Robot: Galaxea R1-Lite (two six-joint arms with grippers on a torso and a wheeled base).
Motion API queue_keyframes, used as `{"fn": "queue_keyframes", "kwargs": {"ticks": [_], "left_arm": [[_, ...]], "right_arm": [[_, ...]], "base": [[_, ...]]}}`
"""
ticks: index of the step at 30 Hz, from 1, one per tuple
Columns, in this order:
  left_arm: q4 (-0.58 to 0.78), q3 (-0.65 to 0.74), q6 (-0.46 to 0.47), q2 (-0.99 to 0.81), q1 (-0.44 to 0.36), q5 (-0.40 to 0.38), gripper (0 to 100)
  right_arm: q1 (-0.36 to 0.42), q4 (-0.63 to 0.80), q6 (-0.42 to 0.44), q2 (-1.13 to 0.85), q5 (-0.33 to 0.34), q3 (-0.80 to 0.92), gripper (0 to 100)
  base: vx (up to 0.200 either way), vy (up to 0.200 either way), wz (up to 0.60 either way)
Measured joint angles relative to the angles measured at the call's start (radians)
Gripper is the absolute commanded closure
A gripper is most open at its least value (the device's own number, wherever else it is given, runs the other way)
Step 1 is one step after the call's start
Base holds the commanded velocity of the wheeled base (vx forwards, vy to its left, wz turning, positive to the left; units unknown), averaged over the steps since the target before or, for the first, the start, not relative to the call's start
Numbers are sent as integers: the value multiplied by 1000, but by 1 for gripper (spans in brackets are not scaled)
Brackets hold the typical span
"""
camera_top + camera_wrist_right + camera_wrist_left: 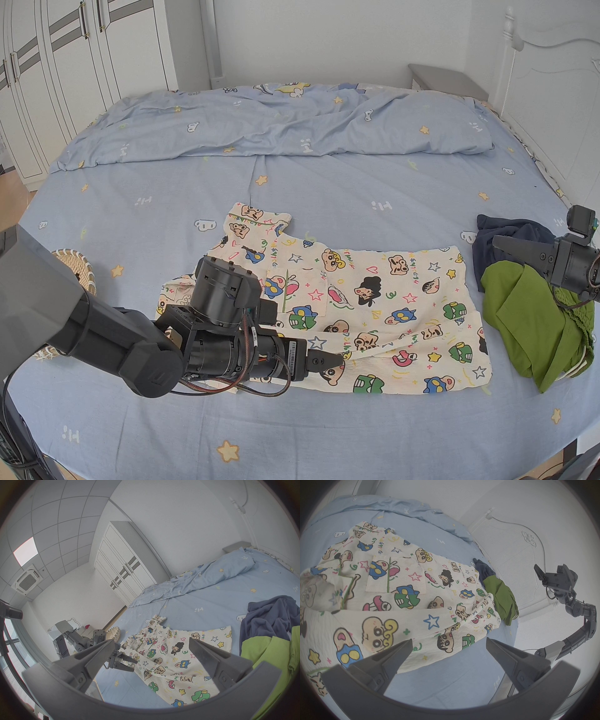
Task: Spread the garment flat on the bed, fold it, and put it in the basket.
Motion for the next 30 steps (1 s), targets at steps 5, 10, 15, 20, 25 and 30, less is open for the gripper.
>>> {"fn": "queue_keyframes", "kwargs": {"ticks": [5,10,15,20,25,30], "left_arm": [[-2,3,0,10,-3,0,0],[7,4,4,18,-4,0,0],[44,3,24,22,-2,1,0],[45,-7,29,28,2,4,0],[41,-26,30,49,6,68,0],[9,-46,28,77,21,106,0]], "right_arm": [[0,-1,0,-1,0,0,0],[0,-1,0,-1,0,2,0],[2,-2,0,-1,0,3,0],[6,-3,0,-1,0,6,0],[8,-4,0,-1,0,7,0],[8,-4,0,-1,0,8,0]], "base": [[0,0,0],[0,0,0],[0,0,0],[0,0,0],[0,0,0],[0,0,0]]}}
